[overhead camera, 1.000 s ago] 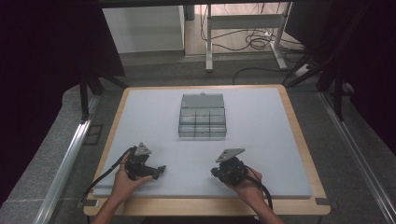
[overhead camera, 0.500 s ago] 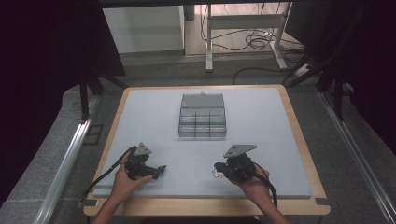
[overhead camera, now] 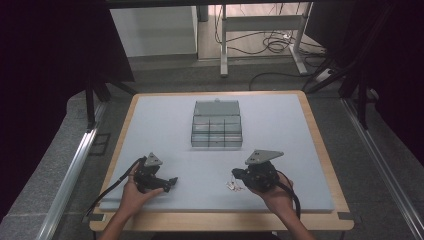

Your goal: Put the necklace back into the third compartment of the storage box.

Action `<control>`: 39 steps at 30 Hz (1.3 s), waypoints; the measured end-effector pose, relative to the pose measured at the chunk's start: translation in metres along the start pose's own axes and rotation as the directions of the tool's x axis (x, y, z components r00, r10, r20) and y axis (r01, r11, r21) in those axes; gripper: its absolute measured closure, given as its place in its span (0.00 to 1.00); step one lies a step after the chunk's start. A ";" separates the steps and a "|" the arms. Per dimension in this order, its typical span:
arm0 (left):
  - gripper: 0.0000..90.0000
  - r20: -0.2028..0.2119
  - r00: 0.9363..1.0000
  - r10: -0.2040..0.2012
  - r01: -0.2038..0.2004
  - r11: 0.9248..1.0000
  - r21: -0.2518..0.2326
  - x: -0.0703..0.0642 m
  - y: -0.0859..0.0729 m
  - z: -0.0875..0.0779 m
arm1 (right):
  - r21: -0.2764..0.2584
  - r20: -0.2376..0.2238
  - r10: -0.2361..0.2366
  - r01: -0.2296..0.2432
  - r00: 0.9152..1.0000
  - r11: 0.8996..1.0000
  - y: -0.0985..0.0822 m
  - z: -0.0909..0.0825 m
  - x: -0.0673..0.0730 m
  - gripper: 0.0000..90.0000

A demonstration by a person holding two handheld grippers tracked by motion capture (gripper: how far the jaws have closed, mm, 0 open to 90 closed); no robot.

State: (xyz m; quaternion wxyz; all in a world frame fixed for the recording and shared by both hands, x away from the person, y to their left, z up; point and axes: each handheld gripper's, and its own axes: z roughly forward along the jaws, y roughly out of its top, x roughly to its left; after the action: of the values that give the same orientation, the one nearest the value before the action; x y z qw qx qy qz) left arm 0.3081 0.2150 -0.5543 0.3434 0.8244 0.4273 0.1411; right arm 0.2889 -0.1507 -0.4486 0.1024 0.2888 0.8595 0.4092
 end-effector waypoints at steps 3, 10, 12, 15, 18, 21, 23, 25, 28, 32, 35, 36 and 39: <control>0.00 0.001 1.000 -0.001 0.001 1.000 0.000 0.000 0.000 0.000 | -0.014 0.006 0.003 -0.003 1.000 1.000 0.002 -0.005 -0.001 0.97; 0.00 0.001 1.000 0.000 0.000 1.000 0.001 0.000 0.000 0.000 | -0.058 0.025 0.019 -0.017 0.999 0.998 0.010 -0.020 -0.009 0.97; 0.00 0.001 1.000 0.000 0.000 1.000 0.000 0.000 0.000 0.000 | -0.077 0.035 0.024 -0.021 0.999 0.997 0.015 -0.026 -0.012 0.97; 0.00 0.001 1.000 0.000 0.000 1.000 0.002 0.000 0.000 0.000 | -0.089 0.042 0.025 -0.021 0.999 0.996 0.020 -0.030 -0.015 0.97; 0.00 0.000 1.000 0.000 0.000 1.000 0.000 0.000 0.000 0.000 | -0.096 0.047 0.023 -0.019 0.999 0.995 0.025 -0.033 -0.017 0.97; 0.00 0.001 1.000 0.000 0.000 1.000 0.001 0.000 0.000 0.000 | -0.103 0.053 0.017 -0.012 0.998 0.995 0.033 -0.037 -0.018 0.97; 0.00 0.000 1.000 0.000 0.000 1.000 0.001 0.000 0.000 0.000 | -0.116 0.059 0.011 -0.004 0.998 0.993 0.040 -0.039 -0.019 0.97; 0.00 0.000 1.000 0.000 0.000 1.000 0.001 0.000 0.000 0.000 | -0.121 0.060 0.011 -0.003 0.998 0.993 0.043 -0.040 -0.019 0.97; 0.00 0.001 1.000 0.000 0.000 1.000 0.001 0.000 0.000 0.000 | -0.127 0.064 0.012 -0.004 0.998 0.992 0.047 -0.042 -0.022 0.97; 0.00 0.000 1.000 -0.003 0.003 1.000 -0.002 0.000 0.000 0.000 | -0.128 0.071 0.015 -0.006 0.997 0.992 0.052 -0.043 -0.025 0.97; 0.00 0.000 1.000 -0.003 0.003 1.000 -0.002 0.000 0.000 0.000 | -0.130 0.074 0.021 -0.011 0.997 0.991 0.058 -0.045 -0.027 0.97; 0.00 0.000 1.000 -0.003 0.003 1.000 -0.001 0.000 0.000 0.000 | -0.134 0.074 0.021 -0.011 0.997 0.991 0.060 -0.045 -0.028 0.97; 0.00 -0.001 1.000 0.000 0.000 1.000 -0.001 0.000 0.000 0.000 | -0.136 0.076 0.022 -0.011 0.997 0.991 0.066 -0.047 -0.029 0.97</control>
State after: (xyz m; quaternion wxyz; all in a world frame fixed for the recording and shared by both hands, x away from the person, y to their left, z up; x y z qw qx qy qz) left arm 0.3080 0.2151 -0.5543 0.3438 0.8241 0.4272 0.1418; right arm 0.3203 -0.1650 -0.3697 0.1517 0.3039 0.8227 0.4559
